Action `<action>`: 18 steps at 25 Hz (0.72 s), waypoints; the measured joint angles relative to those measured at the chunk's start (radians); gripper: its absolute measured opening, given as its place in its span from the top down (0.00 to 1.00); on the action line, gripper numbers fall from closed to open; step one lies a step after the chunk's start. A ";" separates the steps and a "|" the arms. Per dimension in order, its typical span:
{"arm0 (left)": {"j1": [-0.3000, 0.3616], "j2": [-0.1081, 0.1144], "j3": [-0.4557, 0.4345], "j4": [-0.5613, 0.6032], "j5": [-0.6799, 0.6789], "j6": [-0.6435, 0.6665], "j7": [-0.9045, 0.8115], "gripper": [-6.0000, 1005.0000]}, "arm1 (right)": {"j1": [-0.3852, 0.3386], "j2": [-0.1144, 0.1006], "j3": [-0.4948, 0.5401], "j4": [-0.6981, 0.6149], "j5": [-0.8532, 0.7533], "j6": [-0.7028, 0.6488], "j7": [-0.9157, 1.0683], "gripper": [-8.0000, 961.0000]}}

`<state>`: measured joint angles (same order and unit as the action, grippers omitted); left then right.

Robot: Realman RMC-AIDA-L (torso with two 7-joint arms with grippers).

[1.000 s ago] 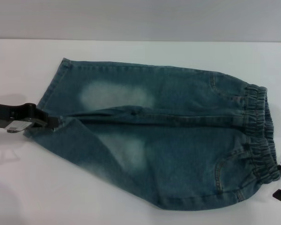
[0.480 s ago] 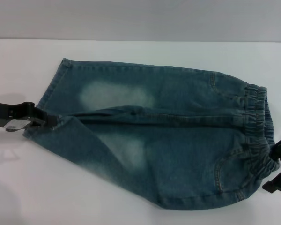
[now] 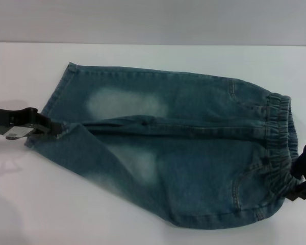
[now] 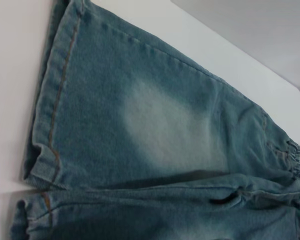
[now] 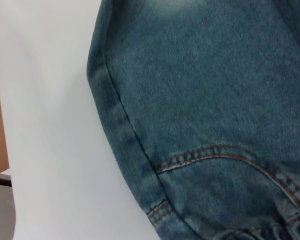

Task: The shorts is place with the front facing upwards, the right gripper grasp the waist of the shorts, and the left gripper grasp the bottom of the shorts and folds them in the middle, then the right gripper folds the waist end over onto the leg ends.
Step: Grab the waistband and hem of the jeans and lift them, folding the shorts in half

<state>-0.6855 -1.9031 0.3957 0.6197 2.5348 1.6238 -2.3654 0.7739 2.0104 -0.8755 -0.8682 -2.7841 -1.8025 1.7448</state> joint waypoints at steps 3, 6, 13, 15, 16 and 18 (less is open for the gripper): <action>-0.003 0.001 0.000 0.000 0.000 -0.006 0.000 0.92 | -0.004 -0.002 0.001 0.000 0.000 0.001 -0.001 0.57; -0.008 0.001 0.000 0.000 -0.001 -0.019 -0.002 0.92 | -0.008 -0.003 0.001 0.002 0.004 0.003 -0.002 0.63; -0.017 0.001 0.000 0.001 -0.010 -0.056 -0.002 0.91 | -0.049 -0.030 0.023 0.028 0.107 0.005 -0.004 0.91; -0.017 0.000 0.000 0.007 -0.027 -0.095 -0.001 0.91 | -0.075 -0.047 0.057 0.034 0.155 0.016 -0.008 0.95; -0.017 0.000 0.000 0.007 -0.027 -0.095 -0.001 0.91 | -0.089 -0.056 0.088 0.042 0.189 0.025 -0.016 0.97; -0.017 0.000 0.000 0.009 -0.048 -0.131 0.000 0.91 | -0.126 -0.081 0.183 0.081 0.284 0.048 -0.046 0.99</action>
<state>-0.7021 -1.9032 0.3958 0.6288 2.4871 1.4931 -2.3657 0.6480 1.9289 -0.6926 -0.7875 -2.5003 -1.7550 1.6993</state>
